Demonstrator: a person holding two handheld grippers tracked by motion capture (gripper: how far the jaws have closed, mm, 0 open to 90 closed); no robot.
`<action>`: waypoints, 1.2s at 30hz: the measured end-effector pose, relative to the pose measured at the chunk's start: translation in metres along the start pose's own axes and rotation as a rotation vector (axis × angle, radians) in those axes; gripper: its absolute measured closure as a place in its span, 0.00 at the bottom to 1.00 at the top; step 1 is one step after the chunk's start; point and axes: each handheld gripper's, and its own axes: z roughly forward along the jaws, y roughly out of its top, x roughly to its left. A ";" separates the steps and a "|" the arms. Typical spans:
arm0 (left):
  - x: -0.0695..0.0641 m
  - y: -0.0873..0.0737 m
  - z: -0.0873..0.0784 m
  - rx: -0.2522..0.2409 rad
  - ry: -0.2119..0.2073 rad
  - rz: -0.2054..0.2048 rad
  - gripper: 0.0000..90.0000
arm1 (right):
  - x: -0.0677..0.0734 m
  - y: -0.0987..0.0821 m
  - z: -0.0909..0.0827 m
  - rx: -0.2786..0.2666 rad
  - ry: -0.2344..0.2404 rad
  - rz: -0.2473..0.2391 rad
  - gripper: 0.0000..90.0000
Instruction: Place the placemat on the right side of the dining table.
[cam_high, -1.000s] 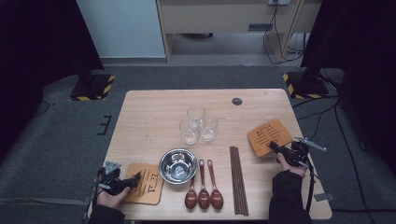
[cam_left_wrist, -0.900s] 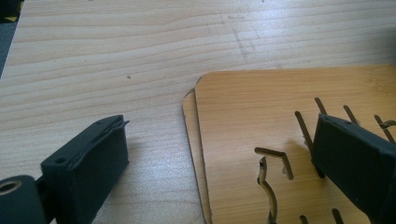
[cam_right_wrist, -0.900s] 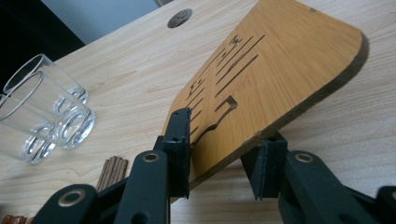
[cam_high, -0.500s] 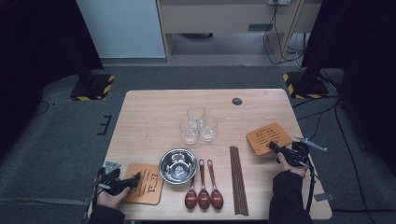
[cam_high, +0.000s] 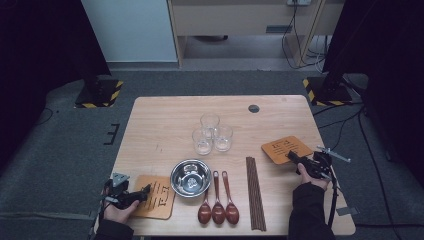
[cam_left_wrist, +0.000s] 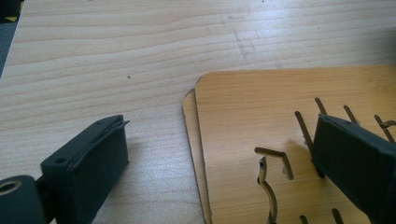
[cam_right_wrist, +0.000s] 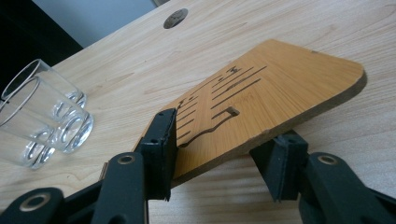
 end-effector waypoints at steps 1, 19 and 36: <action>0.000 0.000 0.000 0.000 0.000 0.000 0.03 | 0.000 0.000 0.000 -0.001 0.001 0.001 0.57; 0.000 0.000 0.000 0.000 0.000 0.000 0.03 | -0.003 -0.001 0.003 0.014 -0.014 -0.009 0.50; 0.000 0.000 0.000 0.000 0.000 0.000 0.03 | -0.008 -0.006 0.012 0.060 -0.087 -0.052 0.38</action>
